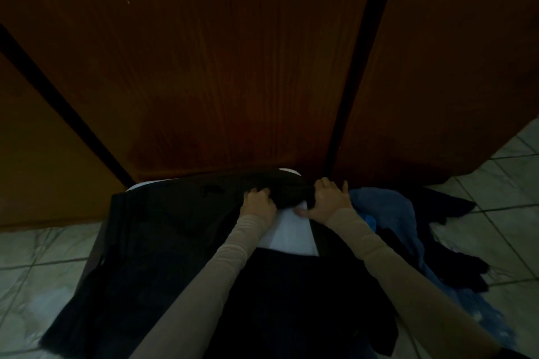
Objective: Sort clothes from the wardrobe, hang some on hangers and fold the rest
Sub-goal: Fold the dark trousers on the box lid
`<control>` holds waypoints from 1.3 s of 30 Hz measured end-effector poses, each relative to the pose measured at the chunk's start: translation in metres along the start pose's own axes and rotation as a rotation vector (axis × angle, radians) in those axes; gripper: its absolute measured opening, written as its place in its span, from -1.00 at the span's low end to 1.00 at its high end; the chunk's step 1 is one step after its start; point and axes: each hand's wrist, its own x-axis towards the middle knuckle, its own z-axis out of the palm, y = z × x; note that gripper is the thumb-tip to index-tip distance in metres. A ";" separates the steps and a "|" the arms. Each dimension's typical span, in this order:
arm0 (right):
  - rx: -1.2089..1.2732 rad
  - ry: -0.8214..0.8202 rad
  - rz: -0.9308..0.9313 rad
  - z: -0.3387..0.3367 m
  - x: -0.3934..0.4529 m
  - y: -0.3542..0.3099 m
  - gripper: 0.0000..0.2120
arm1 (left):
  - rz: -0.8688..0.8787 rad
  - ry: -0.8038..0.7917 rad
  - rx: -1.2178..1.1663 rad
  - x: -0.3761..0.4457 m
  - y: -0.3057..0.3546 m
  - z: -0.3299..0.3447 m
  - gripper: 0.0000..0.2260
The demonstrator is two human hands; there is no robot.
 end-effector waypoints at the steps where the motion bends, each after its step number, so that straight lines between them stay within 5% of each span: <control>1: -0.045 -0.013 0.001 0.000 0.001 0.001 -0.17 | -0.015 0.011 -0.081 0.000 0.002 -0.002 -0.68; 5: -0.027 0.066 0.039 -0.002 0.000 -0.004 -0.10 | -0.192 -0.051 -0.408 0.001 0.011 -0.012 -0.78; 9: 0.029 0.063 0.034 0.000 0.003 -0.018 -0.05 | -0.255 -0.209 -0.462 0.020 0.012 -0.017 -0.65; 15: -0.081 0.279 -0.094 0.005 -0.001 -0.023 -0.40 | -0.352 -0.276 -0.420 0.019 0.018 -0.019 -0.85; 17: -0.074 0.383 -0.158 0.007 -0.001 -0.020 -0.48 | -0.364 -0.238 -0.383 0.017 0.019 -0.014 -0.72; 20: -0.115 0.493 -0.270 0.009 0.003 -0.013 -0.38 | -0.264 -0.162 -0.266 0.014 0.017 -0.008 -0.69; 24: -0.178 0.428 -0.311 0.009 0.001 -0.012 -0.32 | -0.208 -0.185 -0.182 0.017 0.019 -0.009 -0.70; 31: -0.201 0.492 -0.429 0.018 0.005 -0.024 -0.60 | -0.246 -0.109 0.011 0.029 0.008 -0.008 -0.68; 39: -0.187 0.420 -0.368 0.018 0.007 -0.019 -0.55 | -0.255 -0.147 0.133 0.034 0.001 -0.001 -0.43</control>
